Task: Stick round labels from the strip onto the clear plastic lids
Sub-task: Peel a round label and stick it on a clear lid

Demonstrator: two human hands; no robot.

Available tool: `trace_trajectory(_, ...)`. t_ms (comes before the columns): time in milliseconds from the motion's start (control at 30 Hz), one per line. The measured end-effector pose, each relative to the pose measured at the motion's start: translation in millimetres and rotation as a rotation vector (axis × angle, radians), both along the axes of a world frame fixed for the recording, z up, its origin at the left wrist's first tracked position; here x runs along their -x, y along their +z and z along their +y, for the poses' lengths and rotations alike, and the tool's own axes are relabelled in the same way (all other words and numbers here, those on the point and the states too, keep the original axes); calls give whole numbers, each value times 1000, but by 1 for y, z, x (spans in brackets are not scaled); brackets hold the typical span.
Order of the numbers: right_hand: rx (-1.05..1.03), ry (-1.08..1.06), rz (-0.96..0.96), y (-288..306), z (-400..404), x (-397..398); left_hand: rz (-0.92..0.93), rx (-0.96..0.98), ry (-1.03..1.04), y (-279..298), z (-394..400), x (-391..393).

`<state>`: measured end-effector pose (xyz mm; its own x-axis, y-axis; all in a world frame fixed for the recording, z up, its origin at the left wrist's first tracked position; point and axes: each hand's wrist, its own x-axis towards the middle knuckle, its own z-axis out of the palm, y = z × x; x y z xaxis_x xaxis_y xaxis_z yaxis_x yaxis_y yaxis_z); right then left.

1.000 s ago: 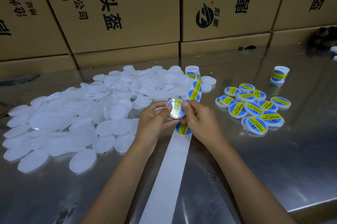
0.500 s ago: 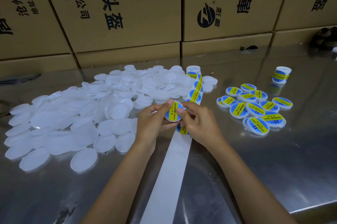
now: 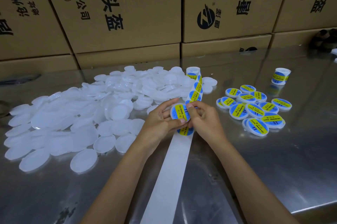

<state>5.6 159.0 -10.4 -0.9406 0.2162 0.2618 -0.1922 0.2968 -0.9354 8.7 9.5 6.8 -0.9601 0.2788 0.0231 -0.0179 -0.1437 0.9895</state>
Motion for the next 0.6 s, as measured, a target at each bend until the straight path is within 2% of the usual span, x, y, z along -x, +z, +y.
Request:
trace_trajectory(200, 82, 140, 3, 9, -7, -10, -6, -60, 96, 4, 1, -3)
trace_trajectory(433, -140, 175, 66, 6, -8, -10, -105, -181, 176, 2, 2, -4)
trace_trajectory(600, -204, 120, 127, 1, -5, -8, -114, -143, 181, 3, 2, -3)
